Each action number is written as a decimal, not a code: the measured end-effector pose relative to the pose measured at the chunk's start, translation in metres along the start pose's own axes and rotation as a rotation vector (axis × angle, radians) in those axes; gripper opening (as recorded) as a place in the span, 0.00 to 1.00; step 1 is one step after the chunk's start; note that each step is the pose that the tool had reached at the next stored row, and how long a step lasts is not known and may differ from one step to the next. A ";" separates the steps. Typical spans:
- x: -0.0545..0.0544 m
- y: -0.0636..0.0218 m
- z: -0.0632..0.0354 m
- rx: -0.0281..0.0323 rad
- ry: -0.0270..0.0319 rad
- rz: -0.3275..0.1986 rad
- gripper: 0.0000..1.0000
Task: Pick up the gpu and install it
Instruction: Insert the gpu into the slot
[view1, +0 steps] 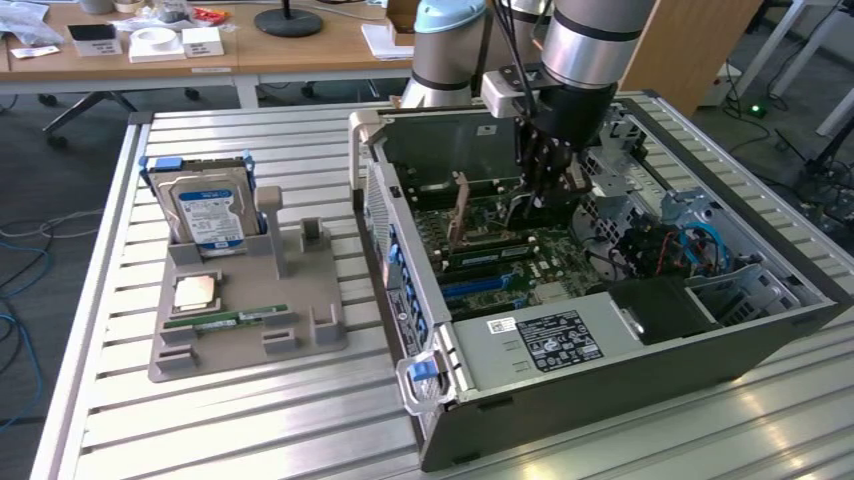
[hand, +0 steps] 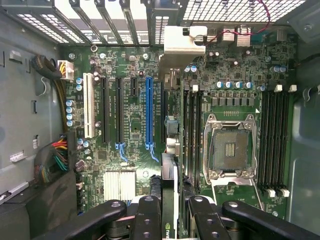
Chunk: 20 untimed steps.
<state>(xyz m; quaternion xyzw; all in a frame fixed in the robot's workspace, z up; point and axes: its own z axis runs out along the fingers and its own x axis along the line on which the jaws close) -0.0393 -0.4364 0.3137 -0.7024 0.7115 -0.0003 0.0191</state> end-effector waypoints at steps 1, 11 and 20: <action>0.000 0.0000 0.0002 0.0000 0.0000 0.000 0.26; 0.000 0.0023 0.0073 0.0001 0.0000 0.000 0.26; 0.003 0.0045 0.0119 0.0006 0.0000 0.000 0.26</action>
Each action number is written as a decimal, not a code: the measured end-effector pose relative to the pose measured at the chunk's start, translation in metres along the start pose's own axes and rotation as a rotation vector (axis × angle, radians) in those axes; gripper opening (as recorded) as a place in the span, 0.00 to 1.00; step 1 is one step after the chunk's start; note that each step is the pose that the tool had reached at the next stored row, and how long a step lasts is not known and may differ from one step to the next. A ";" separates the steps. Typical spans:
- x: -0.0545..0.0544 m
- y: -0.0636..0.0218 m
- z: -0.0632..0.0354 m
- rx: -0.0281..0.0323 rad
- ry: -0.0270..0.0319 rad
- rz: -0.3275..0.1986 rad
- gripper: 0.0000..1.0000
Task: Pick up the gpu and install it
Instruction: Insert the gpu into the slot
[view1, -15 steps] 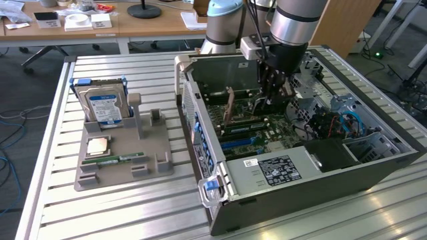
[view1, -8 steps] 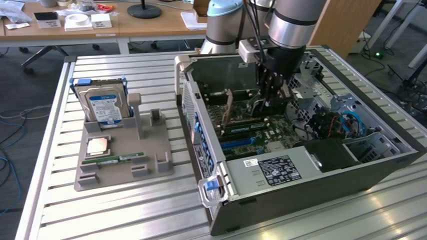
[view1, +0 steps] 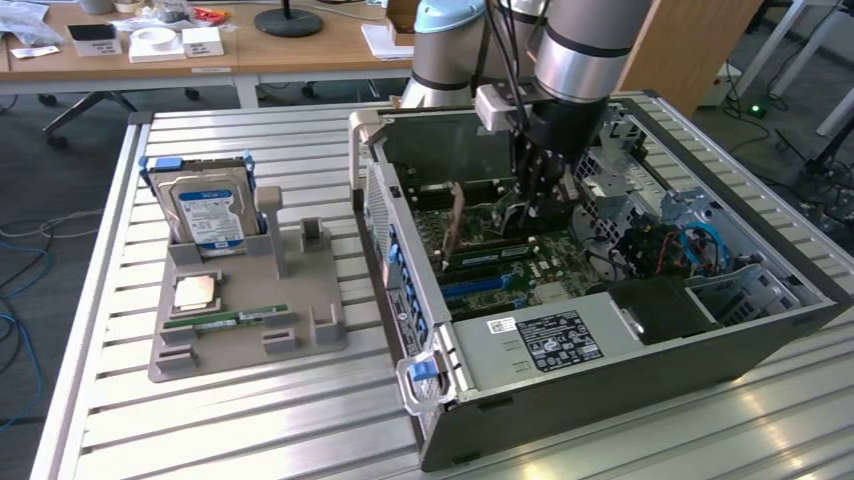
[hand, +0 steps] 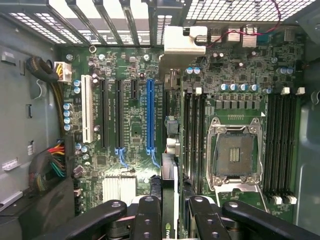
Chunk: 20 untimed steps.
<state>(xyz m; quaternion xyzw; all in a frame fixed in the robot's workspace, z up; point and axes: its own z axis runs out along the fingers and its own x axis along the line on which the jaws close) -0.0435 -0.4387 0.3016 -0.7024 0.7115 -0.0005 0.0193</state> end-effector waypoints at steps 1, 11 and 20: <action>0.001 0.0000 0.0000 0.0000 0.0000 0.000 0.26; 0.008 0.0008 0.0034 0.0019 0.0000 0.000 0.26; 0.010 0.0032 0.0082 0.0019 -0.0001 0.000 0.26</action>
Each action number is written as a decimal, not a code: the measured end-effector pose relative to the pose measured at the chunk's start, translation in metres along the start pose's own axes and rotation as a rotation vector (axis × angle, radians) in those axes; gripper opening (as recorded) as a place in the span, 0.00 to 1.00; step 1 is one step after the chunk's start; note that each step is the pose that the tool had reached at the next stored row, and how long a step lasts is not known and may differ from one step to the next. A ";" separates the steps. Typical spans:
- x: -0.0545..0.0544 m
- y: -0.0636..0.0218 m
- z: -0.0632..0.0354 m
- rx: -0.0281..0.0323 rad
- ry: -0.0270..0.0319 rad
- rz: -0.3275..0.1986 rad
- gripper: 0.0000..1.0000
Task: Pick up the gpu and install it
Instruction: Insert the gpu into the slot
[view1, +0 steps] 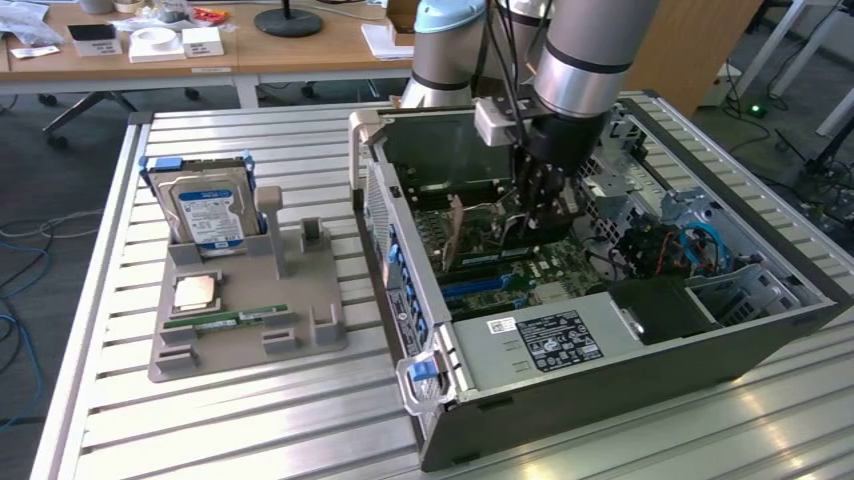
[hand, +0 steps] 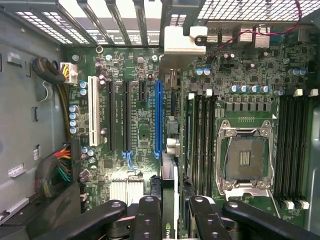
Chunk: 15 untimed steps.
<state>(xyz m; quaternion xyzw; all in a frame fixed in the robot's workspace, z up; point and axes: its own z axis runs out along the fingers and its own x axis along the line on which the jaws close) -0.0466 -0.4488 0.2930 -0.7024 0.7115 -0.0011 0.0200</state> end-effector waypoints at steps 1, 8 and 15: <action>0.000 0.0003 0.0006 0.0000 0.0000 0.000 0.26; 0.000 0.0019 0.0051 0.0000 -0.0001 0.000 0.26; 0.000 0.0042 0.0105 0.0000 0.0000 0.000 0.26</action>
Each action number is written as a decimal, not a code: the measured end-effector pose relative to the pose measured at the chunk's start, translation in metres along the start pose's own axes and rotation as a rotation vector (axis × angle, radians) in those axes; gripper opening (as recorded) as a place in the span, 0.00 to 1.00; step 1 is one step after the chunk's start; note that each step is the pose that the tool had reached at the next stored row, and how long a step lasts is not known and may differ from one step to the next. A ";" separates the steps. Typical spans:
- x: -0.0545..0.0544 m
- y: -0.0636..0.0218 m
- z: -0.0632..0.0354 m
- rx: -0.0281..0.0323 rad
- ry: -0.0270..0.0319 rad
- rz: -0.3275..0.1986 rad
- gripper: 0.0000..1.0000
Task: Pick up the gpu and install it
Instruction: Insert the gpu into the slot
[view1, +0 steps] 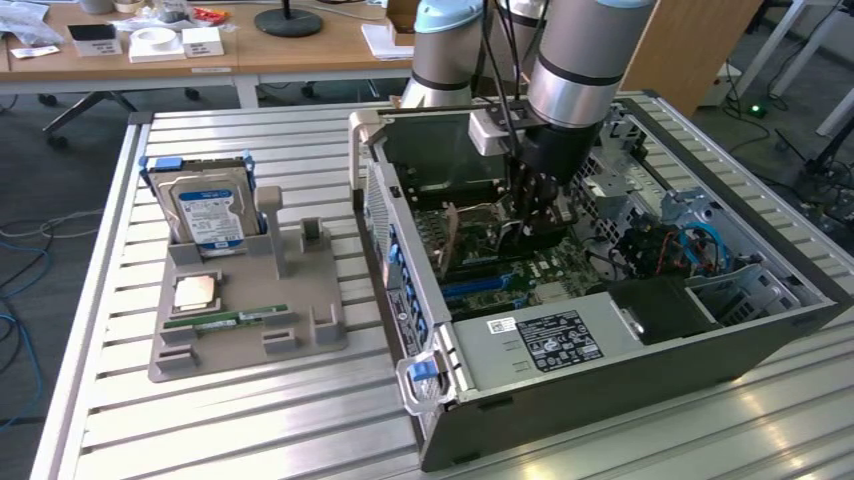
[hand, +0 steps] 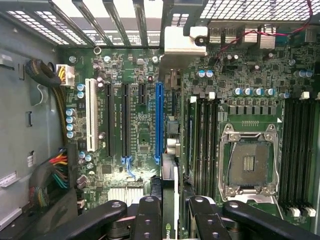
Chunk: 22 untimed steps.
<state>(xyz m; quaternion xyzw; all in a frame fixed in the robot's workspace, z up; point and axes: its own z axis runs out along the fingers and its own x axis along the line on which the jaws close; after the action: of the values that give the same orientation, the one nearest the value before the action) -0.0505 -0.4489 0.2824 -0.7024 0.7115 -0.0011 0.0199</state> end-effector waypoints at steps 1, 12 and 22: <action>0.000 0.0003 0.0007 0.0000 -0.0001 0.000 0.26; 0.000 0.0041 0.0049 0.0001 0.0000 0.000 0.26; 0.003 0.0070 0.0048 0.0000 0.0000 0.000 0.26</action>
<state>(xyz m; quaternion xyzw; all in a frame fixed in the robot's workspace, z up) -0.0574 -0.4518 0.2774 -0.7023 0.7116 -0.0012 0.0199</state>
